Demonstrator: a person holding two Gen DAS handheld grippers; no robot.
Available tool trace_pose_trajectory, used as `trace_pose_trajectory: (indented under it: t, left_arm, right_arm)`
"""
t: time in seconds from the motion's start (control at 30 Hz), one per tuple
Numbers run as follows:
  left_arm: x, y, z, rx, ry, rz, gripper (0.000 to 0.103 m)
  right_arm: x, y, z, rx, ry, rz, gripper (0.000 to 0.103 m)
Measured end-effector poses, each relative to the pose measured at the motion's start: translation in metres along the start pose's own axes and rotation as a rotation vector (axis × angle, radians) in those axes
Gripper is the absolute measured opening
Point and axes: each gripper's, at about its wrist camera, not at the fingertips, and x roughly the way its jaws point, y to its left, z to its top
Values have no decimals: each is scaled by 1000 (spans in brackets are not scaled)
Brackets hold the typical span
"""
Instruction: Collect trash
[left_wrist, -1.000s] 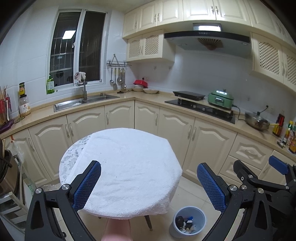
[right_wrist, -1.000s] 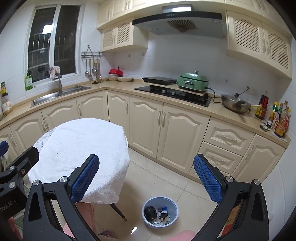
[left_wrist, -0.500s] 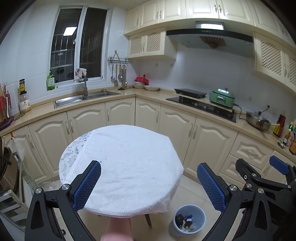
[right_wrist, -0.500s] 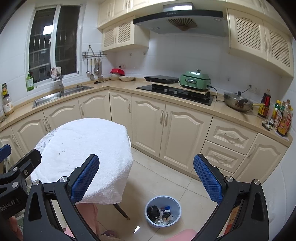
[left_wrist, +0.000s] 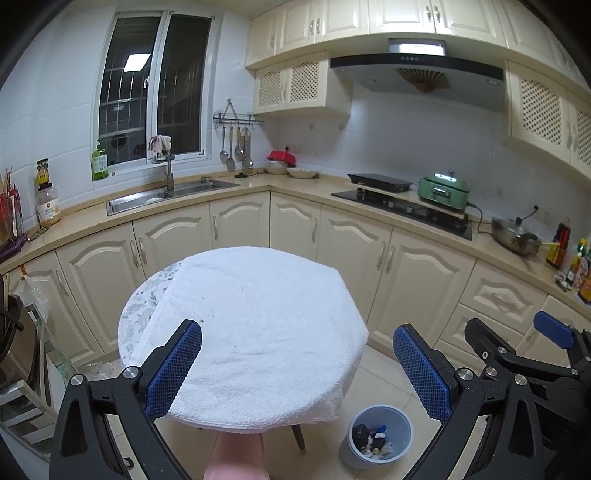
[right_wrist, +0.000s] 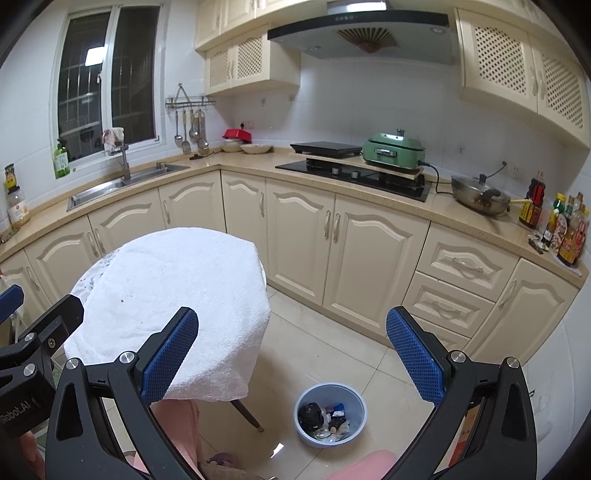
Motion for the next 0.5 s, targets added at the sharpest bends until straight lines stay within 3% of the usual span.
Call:
trace_pose_trajectory:
  t: [0.5]
  left_arm:
    - [8, 3, 1, -6, 15, 0, 102]
  right_arm:
    - [1, 3, 0, -12, 3, -8, 103]
